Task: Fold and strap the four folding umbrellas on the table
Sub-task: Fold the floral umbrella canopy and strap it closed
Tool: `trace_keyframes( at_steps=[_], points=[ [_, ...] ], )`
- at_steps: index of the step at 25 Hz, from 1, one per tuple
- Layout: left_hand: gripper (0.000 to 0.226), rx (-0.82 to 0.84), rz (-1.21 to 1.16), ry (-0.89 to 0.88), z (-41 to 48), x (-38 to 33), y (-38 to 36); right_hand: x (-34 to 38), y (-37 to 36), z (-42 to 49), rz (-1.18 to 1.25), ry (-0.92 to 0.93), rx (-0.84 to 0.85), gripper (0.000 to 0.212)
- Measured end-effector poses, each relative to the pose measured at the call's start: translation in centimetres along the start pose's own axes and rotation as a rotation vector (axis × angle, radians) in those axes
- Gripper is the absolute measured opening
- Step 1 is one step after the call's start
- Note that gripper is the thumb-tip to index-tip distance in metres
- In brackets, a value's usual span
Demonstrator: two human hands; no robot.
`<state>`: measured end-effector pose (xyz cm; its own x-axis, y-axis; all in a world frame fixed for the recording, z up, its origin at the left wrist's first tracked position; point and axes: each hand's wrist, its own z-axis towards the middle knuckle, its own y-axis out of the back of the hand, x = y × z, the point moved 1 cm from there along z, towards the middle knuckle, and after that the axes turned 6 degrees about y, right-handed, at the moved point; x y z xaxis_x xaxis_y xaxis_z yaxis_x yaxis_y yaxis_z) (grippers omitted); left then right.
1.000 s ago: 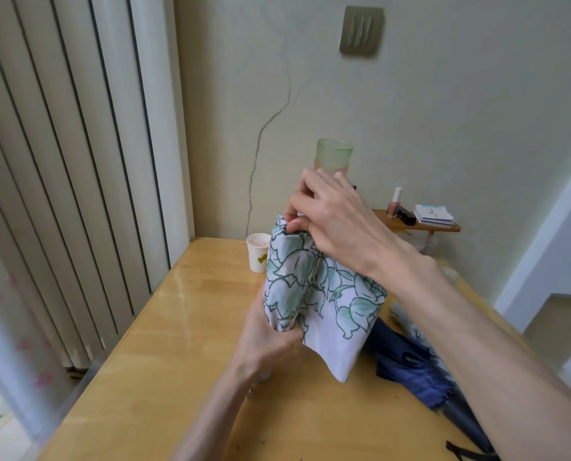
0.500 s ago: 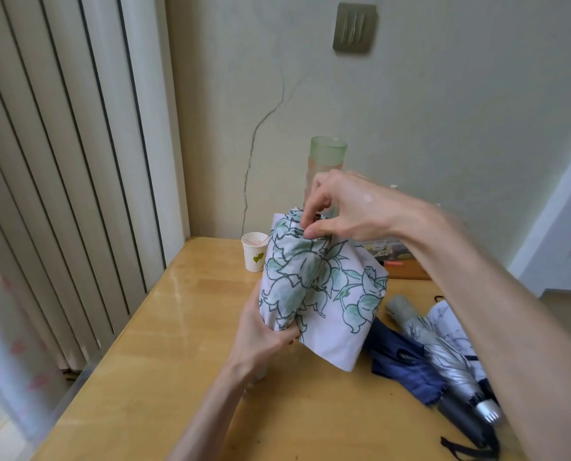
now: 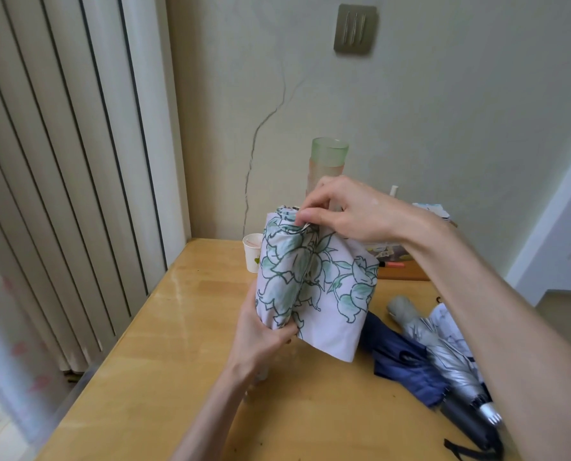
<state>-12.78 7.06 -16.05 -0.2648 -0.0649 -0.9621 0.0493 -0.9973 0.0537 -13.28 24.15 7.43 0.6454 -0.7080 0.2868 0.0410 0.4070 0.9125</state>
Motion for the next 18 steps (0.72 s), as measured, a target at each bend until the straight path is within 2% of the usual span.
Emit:
trace_keyframes(
  at_steps=[3, 5, 13, 18],
  points=[
    [0.084, 0.011, -0.005, -0.006, -0.1, -0.3, -0.2, -0.3, 0.4, -0.5, 0.107, -0.003, -0.054, 0.019],
    [0.084, 0.011, 0.007, -0.023, -0.2, -0.5, -0.3, -0.2, 0.3, -0.8, 0.117, 0.013, -0.032, 0.017],
    [0.087, -0.019, 0.056, -0.029, -0.6, -0.8, -0.8, 0.2, -0.5, 0.1, -0.056, 0.040, 0.001, 0.010],
    [0.086, -0.025, 0.066, -0.035, -0.3, -0.4, -0.6, 0.5, 0.0, -0.3, 0.176, -0.031, 0.072, 0.013]
  ],
)
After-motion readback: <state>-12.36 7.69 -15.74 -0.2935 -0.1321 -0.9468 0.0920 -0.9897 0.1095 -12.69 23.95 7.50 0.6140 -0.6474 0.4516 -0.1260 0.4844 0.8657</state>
